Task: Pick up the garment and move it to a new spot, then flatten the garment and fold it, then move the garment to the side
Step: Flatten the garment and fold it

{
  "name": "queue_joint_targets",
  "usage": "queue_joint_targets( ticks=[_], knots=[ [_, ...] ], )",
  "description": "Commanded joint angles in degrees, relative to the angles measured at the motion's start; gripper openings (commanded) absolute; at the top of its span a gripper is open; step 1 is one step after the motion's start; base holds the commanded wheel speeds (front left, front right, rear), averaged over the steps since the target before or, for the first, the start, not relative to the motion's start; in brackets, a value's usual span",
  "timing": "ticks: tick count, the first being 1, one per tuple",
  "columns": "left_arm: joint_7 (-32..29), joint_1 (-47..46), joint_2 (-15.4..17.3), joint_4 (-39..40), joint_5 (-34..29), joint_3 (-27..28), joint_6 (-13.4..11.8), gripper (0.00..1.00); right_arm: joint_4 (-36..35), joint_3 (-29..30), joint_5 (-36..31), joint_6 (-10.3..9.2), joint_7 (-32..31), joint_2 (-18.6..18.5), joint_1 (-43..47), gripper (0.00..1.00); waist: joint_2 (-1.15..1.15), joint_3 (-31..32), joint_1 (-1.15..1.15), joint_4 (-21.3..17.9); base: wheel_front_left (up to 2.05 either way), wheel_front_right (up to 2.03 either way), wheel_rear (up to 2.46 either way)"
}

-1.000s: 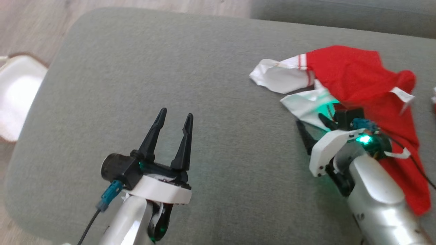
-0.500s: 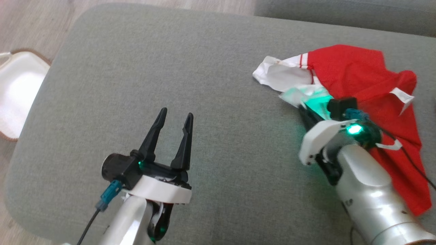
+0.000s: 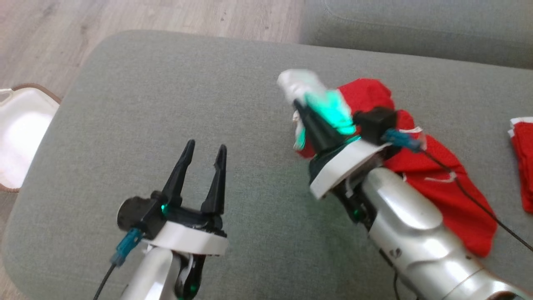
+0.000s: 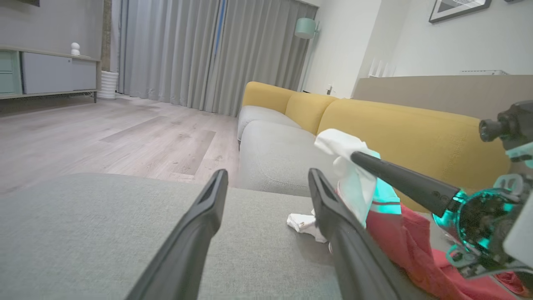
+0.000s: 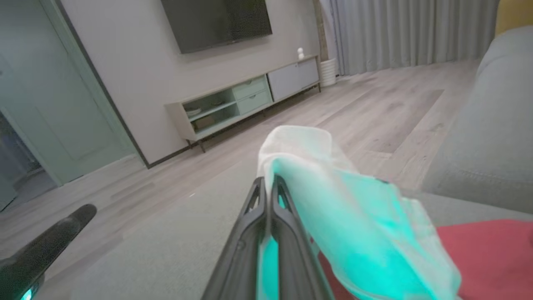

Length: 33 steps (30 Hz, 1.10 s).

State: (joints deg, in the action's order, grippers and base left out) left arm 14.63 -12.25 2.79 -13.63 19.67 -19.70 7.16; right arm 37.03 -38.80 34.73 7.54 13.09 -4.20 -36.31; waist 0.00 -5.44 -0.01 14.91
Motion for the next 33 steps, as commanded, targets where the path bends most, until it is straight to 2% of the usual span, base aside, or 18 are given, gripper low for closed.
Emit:
queue_joint_targets(
  ticks=[1, 2, 3, 4, 8, 11, 14, 17, 22, 28, 33],
  knots=[
    [0.4, -0.7, 0.1, 1.9, -0.3, 2.6, 0.3, 1.0, -1.6, -2.0, 0.8, -0.05, -0.5, 1.3, -1.1, 0.0, 0.0, 0.5, 0.01, 0.3, 0.0, 0.0, 0.0],
    [0.4, -0.5, 0.1, 1.9, -0.4, 2.8, 0.3, 1.0, -2.0, -3.6, 1.1, -0.05, -0.8, 1.3, -0.7, 0.27, 0.0, 0.7, 0.01, 0.4, 0.0, 0.0, 0.0],
    [0.4, -0.4, 0.1, 1.9, -0.5, 3.0, 0.3, 1.0, -2.2, -5.4, 1.7, -0.05, -1.7, 1.3, -0.3, 0.93, 0.0, 0.9, 0.01, 0.5, 0.0, 0.0, 0.0],
    [0.4, -0.2, 0.1, 1.9, -0.6, 3.2, 0.3, 1.0, -2.9, -7.9, 2.3, -0.05, -2.5, 1.3, 0.2, 1.0, 0.0, 1.0, 0.01, 0.6, 0.0, 0.0, 0.0],
    [0.4, 0.6, 0.1, 2.1, -0.8, 4.1, 0.3, 1.0, -3.3, -14.6, 4.2, -0.05, -5.9, 1.3, 1.3, 1.0, 0.0, 1.5, 0.01, 0.3, 0.0, 0.0, 0.0],
    [0.4, 1.0, 0.1, 2.2, -1.0, 4.8, 0.3, 1.0, -2.4, -15.3, 3.6, -0.05, -5.2, 0.4, 1.3, 1.0, 0.0, 2.0, 0.01, -0.4, 0.0, 0.0, 0.0],
    [0.4, 1.0, 0.1, 2.4, -1.1, 5.3, 0.3, 1.0, -2.4, -12.9, 2.9, -0.05, -2.4, -2.0, 1.6, 1.0, 0.0, 2.3, 0.01, -1.6, 0.0, 0.0, 0.0],
    [0.4, 1.1, 0.1, 2.7, -1.1, 5.5, 0.3, 1.0, -2.0, -7.8, -0.3, -0.05, 0.3, -5.6, 2.1, 1.0, 0.0, 2.6, 0.01, -2.9, 0.0, 0.0, 0.0],
    [0.4, 1.4, 0.1, 3.2, -0.8, 5.4, 0.3, 1.0, -1.2, 5.8, -4.9, -0.05, 1.7, -8.8, 7.4, 1.0, 0.0, 2.8, 0.01, -5.0, 0.0, 0.0, 0.0],
    [0.4, 1.6, 0.1, 3.8, -0.6, 5.3, 0.3, 1.0, -6.4, 21.1, -10.8, -0.05, 1.9, -6.5, 17.6, 1.0, 0.0, 2.2, 0.01, -7.1, 0.0, 0.0, 0.0],
    [0.4, 1.4, 0.1, 3.9, -0.6, 4.9, 0.3, 1.0, -10.3, 26.1, -15.4, -0.05, 1.9, -3.2, 22.3, 1.0, 0.0, 1.4, 0.01, -7.6, 0.0, 0.0, 0.0]
  ],
)
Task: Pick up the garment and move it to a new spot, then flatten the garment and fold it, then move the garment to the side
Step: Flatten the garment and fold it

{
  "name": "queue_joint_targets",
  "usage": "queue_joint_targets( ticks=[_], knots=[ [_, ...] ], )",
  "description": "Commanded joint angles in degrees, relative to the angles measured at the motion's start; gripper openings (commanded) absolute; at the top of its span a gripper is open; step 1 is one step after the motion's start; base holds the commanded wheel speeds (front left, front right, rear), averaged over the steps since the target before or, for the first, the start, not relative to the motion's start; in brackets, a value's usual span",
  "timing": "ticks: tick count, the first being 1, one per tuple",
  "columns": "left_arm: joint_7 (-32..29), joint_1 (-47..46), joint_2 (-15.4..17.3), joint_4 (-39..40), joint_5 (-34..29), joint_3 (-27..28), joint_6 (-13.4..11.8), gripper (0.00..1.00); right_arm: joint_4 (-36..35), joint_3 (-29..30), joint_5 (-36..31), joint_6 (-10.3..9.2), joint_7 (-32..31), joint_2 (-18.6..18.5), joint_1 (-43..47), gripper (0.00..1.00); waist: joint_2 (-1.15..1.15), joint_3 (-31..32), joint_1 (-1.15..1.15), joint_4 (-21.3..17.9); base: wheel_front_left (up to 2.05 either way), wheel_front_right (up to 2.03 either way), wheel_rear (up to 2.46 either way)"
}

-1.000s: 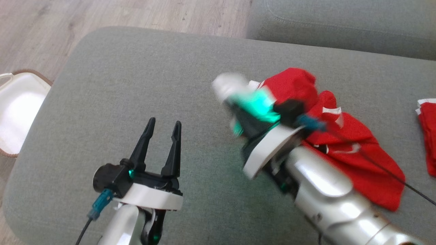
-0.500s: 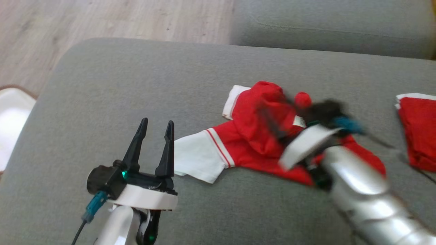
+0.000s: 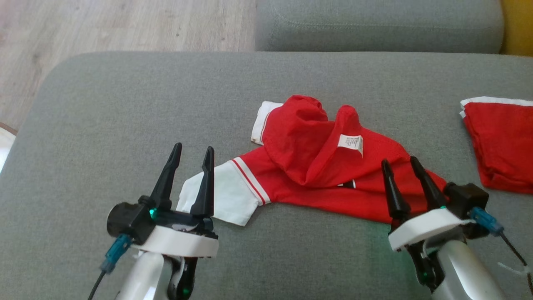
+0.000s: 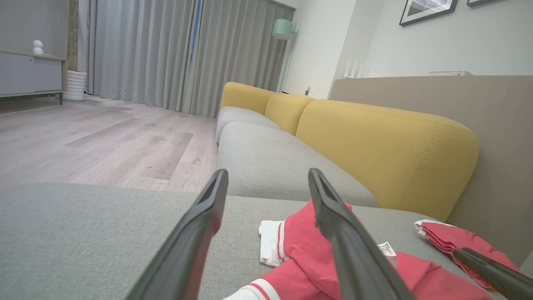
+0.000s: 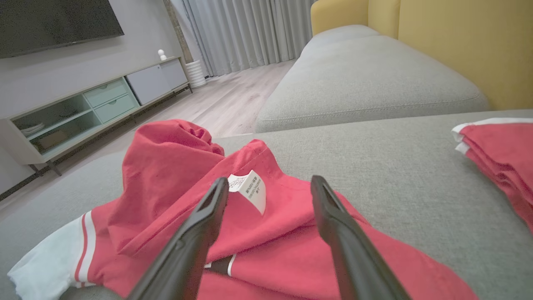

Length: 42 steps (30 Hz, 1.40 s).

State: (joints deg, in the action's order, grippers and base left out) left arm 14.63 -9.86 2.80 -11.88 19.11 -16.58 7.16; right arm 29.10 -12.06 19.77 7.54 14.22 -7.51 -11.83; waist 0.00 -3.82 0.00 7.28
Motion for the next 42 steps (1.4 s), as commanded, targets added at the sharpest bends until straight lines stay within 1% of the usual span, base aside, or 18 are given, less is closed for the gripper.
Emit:
queue_joint_targets(
  ticks=[1, 3, 5, 10, 12, 18, 26, 27, 28, 32, 37, 40, 42],
  knots=[
    [0.4, -1.2, 0.1, 2.1, 0.0, 1.6, 0.3, 1.0, -2.7, -0.2, -1.0, -0.05, 0.8, 0.5, -2.2, 1.0, 0.0, -0.5, 0.0, 0.1, 0.0, 0.0, 0.0],
    [0.4, -1.7, 0.1, 2.1, 0.1, 1.2, 0.3, 1.0, -2.9, 0.0, -2.2, -0.05, 0.1, 1.1, -2.7, 1.0, 0.0, -1.1, 0.0, 0.4, 0.0, 0.0, 0.0],
    [0.4, -2.3, 0.1, 1.9, 0.2, 0.7, 0.3, 1.0, -2.0, 0.0, -5.0, -0.05, -1.7, 0.9, -3.8, 1.0, 0.0, -1.7, 0.0, 1.0, 0.0, 0.0, 0.0],
    [0.4, -3.0, 0.1, 1.7, 0.6, -0.3, 0.3, 1.0, 2.6, 0.7, -13.3, -0.05, -5.9, 0.6, -7.3, 1.0, 0.0, -3.1, 0.0, 3.0, 0.0, 0.0, 0.0],
    [0.4, -3.3, 0.1, 1.4, 0.7, -0.5, 0.3, 1.0, 4.5, 0.9, -16.0, -0.05, -6.6, 0.4, -8.7, 1.0, 0.0, -3.5, 0.0, 3.8, 0.0, 0.0, 0.0],
    [0.4, -4.2, 0.1, 1.1, 1.1, -0.9, 0.3, 1.0, 10.0, 2.0, -21.6, -0.05, -6.7, 0.0, -12.4, 1.0, 0.0, -4.7, 0.0, 5.6, 0.0, 0.0, 0.0],
    [0.4, -4.7, 0.1, 1.0, 1.4, -1.4, 0.3, 1.0, 15.3, 3.6, -25.2, -0.05, -4.1, 0.9, -16.7, 1.0, 0.0, -5.9, 0.0, 6.7, 0.0, 0.0, 0.0],
    [0.4, -4.8, 0.1, 1.0, 1.4, -1.4, 0.3, 1.0, 15.8, 3.6, -25.4, -0.05, -3.8, 1.1, -17.2, 0.73, 0.0, -5.9, 0.0, 6.7, 0.0, 0.0, 0.0],
    [0.4, -4.8, 0.1, 0.9, 1.4, -1.4, 0.3, 1.0, 16.2, 3.6, -25.6, -0.05, -3.4, 1.3, -17.6, 0.0, 0.0, -5.9, 0.0, 6.7, 0.0, 0.0, 0.0],
    [0.4, -4.7, 0.1, 0.5, 1.6, -1.2, 0.3, 1.0, 17.5, 3.4, -25.6, -0.05, -2.2, 1.8, -18.9, 0.0, 0.0, -5.3, 0.0, 6.4, 0.0, 0.0, 0.0],
    [0.4, -4.5, 0.1, 0.4, 1.8, -1.2, 0.3, 1.0, 18.4, 4.4, -23.1, -0.05, -2.5, 1.8, -21.6, 0.0, 0.0, -4.8, 0.0, 6.0, 0.0, 0.0, 0.0],
    [0.4, -4.7, 0.1, 0.6, 2.1, -1.6, 0.3, 1.0, 19.0, 6.2, -19.8, -0.05, -4.7, 0.5, -25.1, 0.0, 0.0, -5.1, 0.0, 6.1, 0.0, 0.0, 0.0],
    [0.4, -5.0, 0.1, 0.7, 2.2, -2.0, 0.3, 1.0, 19.4, 7.1, -19.0, -0.05, -6.5, -1.7, -28.0, 0.0, 0.0, -5.6, 0.0, 6.4, 0.0, 0.0, 0.0]
  ],
)
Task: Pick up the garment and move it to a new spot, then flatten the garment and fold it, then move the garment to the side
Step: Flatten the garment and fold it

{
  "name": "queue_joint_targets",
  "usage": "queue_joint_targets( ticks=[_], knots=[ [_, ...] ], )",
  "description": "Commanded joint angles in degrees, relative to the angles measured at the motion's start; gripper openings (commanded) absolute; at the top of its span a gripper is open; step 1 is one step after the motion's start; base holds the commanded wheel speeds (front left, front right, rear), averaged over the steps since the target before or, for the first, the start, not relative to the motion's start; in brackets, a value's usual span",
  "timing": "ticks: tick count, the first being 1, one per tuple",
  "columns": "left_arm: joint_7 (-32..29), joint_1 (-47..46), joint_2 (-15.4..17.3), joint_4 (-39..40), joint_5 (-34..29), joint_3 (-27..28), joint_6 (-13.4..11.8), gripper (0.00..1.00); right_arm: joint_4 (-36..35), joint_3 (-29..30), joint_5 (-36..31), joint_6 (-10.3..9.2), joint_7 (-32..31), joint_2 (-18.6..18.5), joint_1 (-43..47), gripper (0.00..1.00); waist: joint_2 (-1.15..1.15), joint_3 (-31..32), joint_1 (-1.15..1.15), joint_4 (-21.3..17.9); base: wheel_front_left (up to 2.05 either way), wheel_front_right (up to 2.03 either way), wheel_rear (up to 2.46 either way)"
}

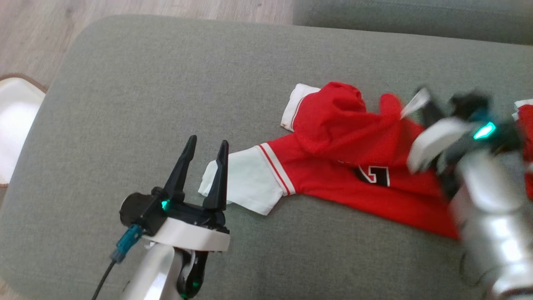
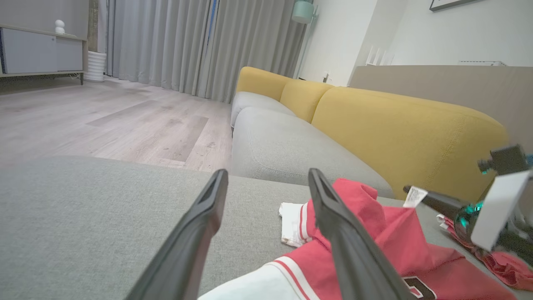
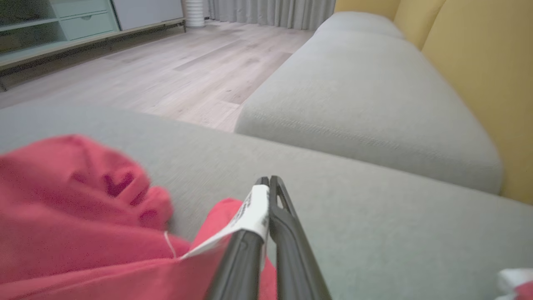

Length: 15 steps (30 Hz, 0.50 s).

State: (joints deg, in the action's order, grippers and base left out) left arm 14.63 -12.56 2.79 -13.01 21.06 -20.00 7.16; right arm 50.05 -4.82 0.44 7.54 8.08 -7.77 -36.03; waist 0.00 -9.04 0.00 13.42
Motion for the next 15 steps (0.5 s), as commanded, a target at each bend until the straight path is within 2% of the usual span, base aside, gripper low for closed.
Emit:
queue_joint_targets(
  ticks=[1, 7, 10, 15],
  knots=[
    [0.4, -2.4, 0.1, 2.0, 0.4, 1.1, 0.3, 1.0, -1.3, 0.5, 0.7, -0.05, -1.4, -2.6, -5.4, 0.0, 0.0, -0.8, 0.0, 0.5, 0.0, 0.0, 0.0],
    [0.4, -3.6, 0.1, 2.1, 1.1, -0.4, 0.3, 1.0, 2.8, 5.0, 0.4, -0.05, -7.6, -9.7, -14.3, 0.0, 0.0, -2.8, 0.0, 3.0, 0.0, 0.0, 0.0],
    [0.4, -4.0, 0.1, 2.1, 1.4, -0.8, 0.3, 1.0, 4.3, 7.1, -1.0, -0.05, -8.5, -11.9, -16.9, 0.0, 0.0, -3.6, 0.0, 3.9, 0.0, 0.0, 0.0],
    [0.4, -4.9, 0.1, 2.3, 2.2, -1.6, 0.3, 1.0, 7.0, 14.5, -6.2, -0.05, -8.6, -16.0, -22.8, 0.0, 0.0, -5.5, 0.0, 6.1, 0.0, 0.0, 0.0]
  ],
)
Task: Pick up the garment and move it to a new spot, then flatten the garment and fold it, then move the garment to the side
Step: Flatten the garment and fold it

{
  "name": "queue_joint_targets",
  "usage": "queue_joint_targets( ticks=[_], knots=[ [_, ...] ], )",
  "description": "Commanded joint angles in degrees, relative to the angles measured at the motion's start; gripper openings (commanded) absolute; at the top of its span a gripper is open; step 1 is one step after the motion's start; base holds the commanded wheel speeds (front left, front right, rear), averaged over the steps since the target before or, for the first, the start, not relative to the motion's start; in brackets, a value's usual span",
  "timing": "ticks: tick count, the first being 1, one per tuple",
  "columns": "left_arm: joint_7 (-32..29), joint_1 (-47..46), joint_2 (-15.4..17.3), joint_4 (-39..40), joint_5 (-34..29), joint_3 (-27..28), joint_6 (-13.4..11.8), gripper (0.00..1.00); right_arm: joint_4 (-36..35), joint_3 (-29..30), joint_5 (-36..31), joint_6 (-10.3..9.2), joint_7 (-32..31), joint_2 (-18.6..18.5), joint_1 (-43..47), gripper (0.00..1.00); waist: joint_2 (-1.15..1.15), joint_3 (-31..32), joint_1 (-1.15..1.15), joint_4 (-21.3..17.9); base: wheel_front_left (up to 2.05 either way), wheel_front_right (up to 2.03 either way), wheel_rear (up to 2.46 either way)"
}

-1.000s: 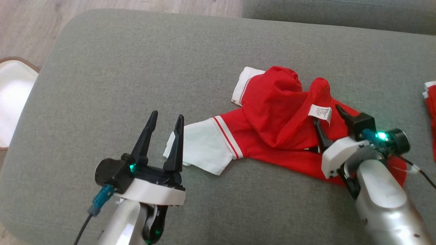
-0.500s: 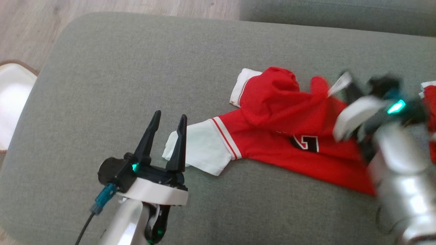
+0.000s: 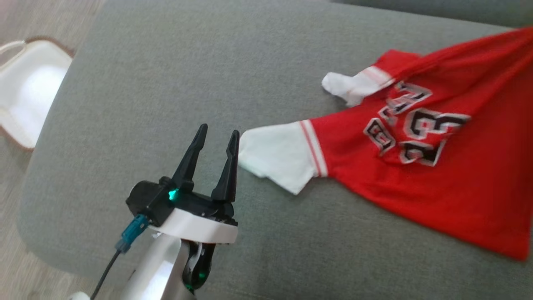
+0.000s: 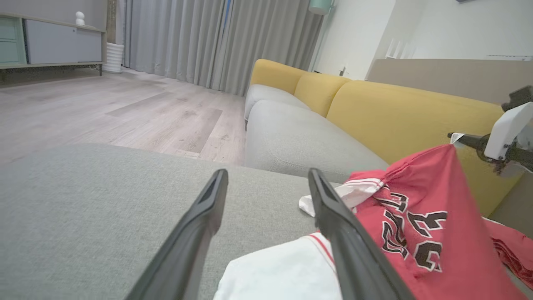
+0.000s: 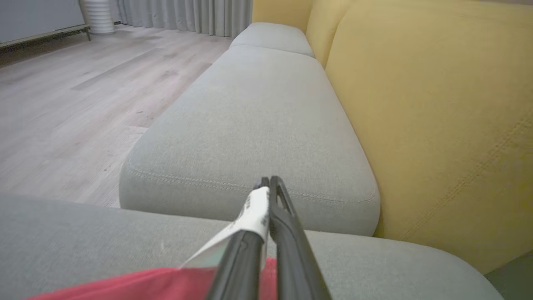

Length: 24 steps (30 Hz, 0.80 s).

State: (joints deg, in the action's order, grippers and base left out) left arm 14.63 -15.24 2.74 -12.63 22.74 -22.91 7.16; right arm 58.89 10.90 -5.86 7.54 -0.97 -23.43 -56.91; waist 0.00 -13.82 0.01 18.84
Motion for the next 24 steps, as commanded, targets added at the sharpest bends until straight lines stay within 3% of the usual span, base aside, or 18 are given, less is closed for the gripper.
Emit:
queue_joint_targets(
  ticks=[1, 2, 3, 4, 10, 14, 20, 24],
  knots=[
    [0.4, -2.4, 0.1, 2.0, 0.6, 1.2, 0.3, 1.0, -1.5, 0.5, -1.1, -0.05, 0.6, -0.7, -3.0, 0.0, 0.0, -1.1, -0.01, 1.0, 0.0, 0.0, 0.0],
    [0.4, -2.5, 0.1, 2.1, 0.7, 1.2, 0.3, 1.0, -1.1, 2.0, -2.5, -0.05, 0.8, -0.9, -3.7, 0.0, 0.0, -1.4, -0.01, 1.1, 0.0, 0.0, 0.0],
    [0.4, -2.6, 0.1, 2.1, 0.8, 1.3, 0.3, 1.0, -0.8, 3.0, -4.3, -0.05, 0.9, -0.8, -4.2, 0.33, 0.0, -1.6, -0.01, 1.2, 0.0, 0.0, 0.0],
    [0.4, -2.7, 0.1, 2.1, 0.8, 1.3, 0.3, 1.0, -0.5, 4.0, -5.9, -0.05, 1.0, -0.6, -4.4, 0.96, 0.0, -1.7, -0.01, 1.2, 0.0, 0.0, 0.0],
    [0.4, -2.7, 0.1, 1.8, 0.4, 2.1, 0.3, 1.0, 1.9, 7.9, -12.8, -0.05, 1.0, 2.9, -3.4, 1.0, 0.0, -0.7, -0.01, -1.0, 0.0, 0.0, 0.0],
    [0.4, -2.5, 0.1, 1.7, -0.3, 3.5, 0.3, 1.0, 3.0, 7.5, -14.0, -0.05, 4.9, 6.2, -2.2, 1.0, 0.0, 1.2, -0.01, -3.6, 0.0, 0.0, 0.0],
    [0.4, -0.9, 0.1, 1.6, -1.6, 5.8, 0.3, 1.0, 4.7, 4.9, -9.3, -0.05, 13.5, 10.9, 0.4, 1.0, 0.0, 5.1, -0.01, -8.3, 0.0, 0.0, 0.0],
    [0.4, 0.8, 0.1, 1.6, -2.1, 6.8, 0.3, 1.0, 2.1, 0.8, -3.1, -0.05, 15.8, 14.2, 4.6, 1.0, 0.0, 7.5, -0.01, -10.9, 0.0, 0.0, 0.0]
  ],
)
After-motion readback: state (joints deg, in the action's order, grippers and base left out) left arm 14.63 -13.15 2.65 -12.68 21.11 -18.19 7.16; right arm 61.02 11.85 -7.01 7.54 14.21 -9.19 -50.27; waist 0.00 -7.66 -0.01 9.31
